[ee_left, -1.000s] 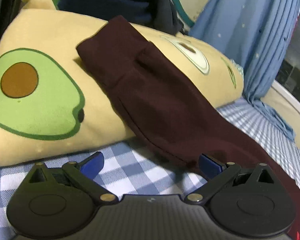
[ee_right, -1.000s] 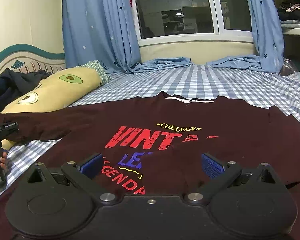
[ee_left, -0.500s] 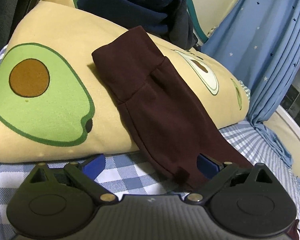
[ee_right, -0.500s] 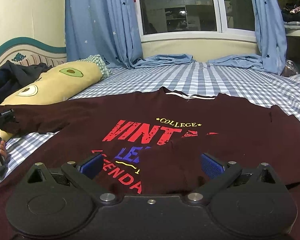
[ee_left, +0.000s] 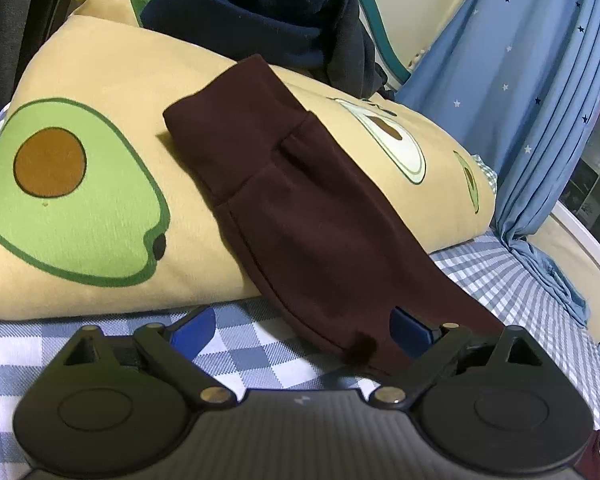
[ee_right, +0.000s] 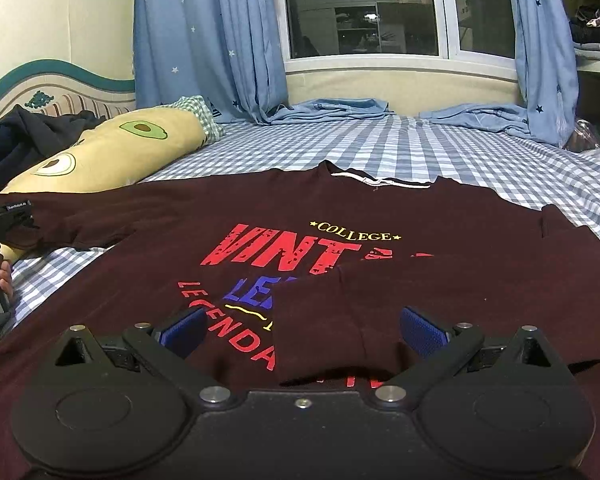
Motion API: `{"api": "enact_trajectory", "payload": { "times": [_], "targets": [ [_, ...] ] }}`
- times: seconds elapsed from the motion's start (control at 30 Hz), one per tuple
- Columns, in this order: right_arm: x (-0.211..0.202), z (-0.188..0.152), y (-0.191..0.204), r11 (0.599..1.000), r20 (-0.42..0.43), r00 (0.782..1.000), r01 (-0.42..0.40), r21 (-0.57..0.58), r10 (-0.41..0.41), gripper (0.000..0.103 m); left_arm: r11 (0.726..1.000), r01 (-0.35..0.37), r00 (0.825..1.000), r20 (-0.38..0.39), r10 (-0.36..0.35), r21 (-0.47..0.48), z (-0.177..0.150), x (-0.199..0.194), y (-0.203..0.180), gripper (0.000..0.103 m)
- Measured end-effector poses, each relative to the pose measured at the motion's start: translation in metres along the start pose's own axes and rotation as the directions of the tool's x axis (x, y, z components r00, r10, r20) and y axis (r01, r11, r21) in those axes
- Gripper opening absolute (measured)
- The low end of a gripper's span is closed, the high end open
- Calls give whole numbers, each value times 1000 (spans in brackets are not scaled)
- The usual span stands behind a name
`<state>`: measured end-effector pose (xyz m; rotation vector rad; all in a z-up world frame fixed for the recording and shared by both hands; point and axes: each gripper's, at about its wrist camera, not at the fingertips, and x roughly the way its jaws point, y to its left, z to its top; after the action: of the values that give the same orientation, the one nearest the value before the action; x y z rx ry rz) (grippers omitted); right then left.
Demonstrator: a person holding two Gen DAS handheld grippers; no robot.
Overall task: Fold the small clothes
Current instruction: 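Grasp the other sleeve cuff near the pillow with the left tool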
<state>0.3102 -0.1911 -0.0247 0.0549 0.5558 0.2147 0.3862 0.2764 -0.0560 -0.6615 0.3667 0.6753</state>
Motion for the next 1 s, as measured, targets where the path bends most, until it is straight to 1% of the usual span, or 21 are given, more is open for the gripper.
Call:
{"api": "enact_trajectory", "payload": {
  "times": [0.17, 0.23, 0.3, 0.4, 0.5, 0.57, 0.63, 0.67, 0.73, 0.77, 0.83, 0.87, 0.9, 1.0],
  "targets": [
    [-1, -1, 0, 1000, -3, 1000, -5, 3, 5, 102, 1000, -7, 999, 38, 7, 22, 7, -12, -1, 96],
    [-1, -2, 0, 1000, -3, 1000, -9, 10, 9, 102, 999, -11, 998, 68, 9, 30, 12, -17, 1, 97],
    [0, -3, 0, 1000, -6, 1000, -11, 15, 12, 102, 999, -2, 996, 93, -1, 33, 18, -21, 5, 97],
    [-1, -3, 2, 1000, -8, 1000, -13, 10, 13, 102, 999, 16, 994, 109, -19, 34, 24, -21, 12, 97],
    [-3, -3, 2, 1000, -2, 1000, -10, 13, 10, 102, 999, 37, 986, 160, -37, 4, 21, -27, 20, 91],
    [-3, -3, 1, 1000, -2, 1000, -10, 23, 10, 102, 999, 43, 980, 195, -38, -21, 19, -31, 26, 85],
    [-3, -4, 1, 1000, -3, 1000, -12, 26, 12, 102, 998, 43, 975, 219, -33, -40, 20, -33, 32, 76],
    [-4, -4, 2, 1000, -3, 1000, -13, 23, 13, 102, 998, 35, 972, 233, -23, -45, 22, -34, 33, 73],
    [-5, -4, 2, 1000, -2, 1000, -13, 16, 13, 102, 999, 16, 967, 255, -3, -49, 27, -35, 35, 63],
    [-6, -5, 2, 1000, 0, 1000, -13, 15, 13, 102, 999, 6, 966, 258, 8, -51, 31, -35, 36, 60],
    [-7, -4, 1, 1000, 2, 1000, -14, 19, 13, 102, 998, -9, 967, 253, 22, -56, 37, -32, 36, 29],
    [-7, -4, 1, 1000, 3, 1000, -13, 24, 13, 102, 998, -23, 968, 250, 37, -59, 41, -32, 36, 24],
    [-7, -4, 1, 1000, 4, 1000, -12, 28, 12, 102, 998, -30, 967, 250, 45, -63, 44, -32, 36, 15],
    [-10, -4, -1, 999, 8, 1000, -12, 35, 11, 102, 999, -5, 965, 263, 18, -51, 50, -37, 32, 7]
  ]
}}
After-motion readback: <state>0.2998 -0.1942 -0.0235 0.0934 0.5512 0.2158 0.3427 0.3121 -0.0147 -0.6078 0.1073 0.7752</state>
